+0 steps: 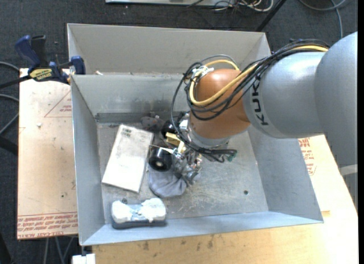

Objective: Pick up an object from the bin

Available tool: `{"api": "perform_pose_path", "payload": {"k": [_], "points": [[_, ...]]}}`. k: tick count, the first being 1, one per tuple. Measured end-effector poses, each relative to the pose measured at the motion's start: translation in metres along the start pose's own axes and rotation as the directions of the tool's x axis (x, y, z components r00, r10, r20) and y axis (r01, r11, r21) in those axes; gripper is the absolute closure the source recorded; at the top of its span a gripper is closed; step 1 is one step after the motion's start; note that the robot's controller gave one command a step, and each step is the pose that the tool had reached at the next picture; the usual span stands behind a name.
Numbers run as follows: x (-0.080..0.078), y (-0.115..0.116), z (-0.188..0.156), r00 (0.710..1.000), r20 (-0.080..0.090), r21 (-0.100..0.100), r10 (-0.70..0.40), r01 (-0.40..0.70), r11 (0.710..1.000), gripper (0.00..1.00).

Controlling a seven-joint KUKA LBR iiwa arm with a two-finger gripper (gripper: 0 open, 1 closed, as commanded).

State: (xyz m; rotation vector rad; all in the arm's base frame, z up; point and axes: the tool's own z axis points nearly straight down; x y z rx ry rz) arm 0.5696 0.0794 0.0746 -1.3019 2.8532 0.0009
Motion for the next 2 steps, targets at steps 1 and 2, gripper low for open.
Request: {"api": "perform_pose_path", "payload": {"k": [1, 2], "points": [[0.0, 0.0, 0.0, 1.0, 0.0, 0.0, 0.0, 0.0, 1.0, 1.0], [-0.001, 0.01, -0.041, 1.0, -0.006, -0.006, -0.017, 0.017, 1.0, 1.0]]}}
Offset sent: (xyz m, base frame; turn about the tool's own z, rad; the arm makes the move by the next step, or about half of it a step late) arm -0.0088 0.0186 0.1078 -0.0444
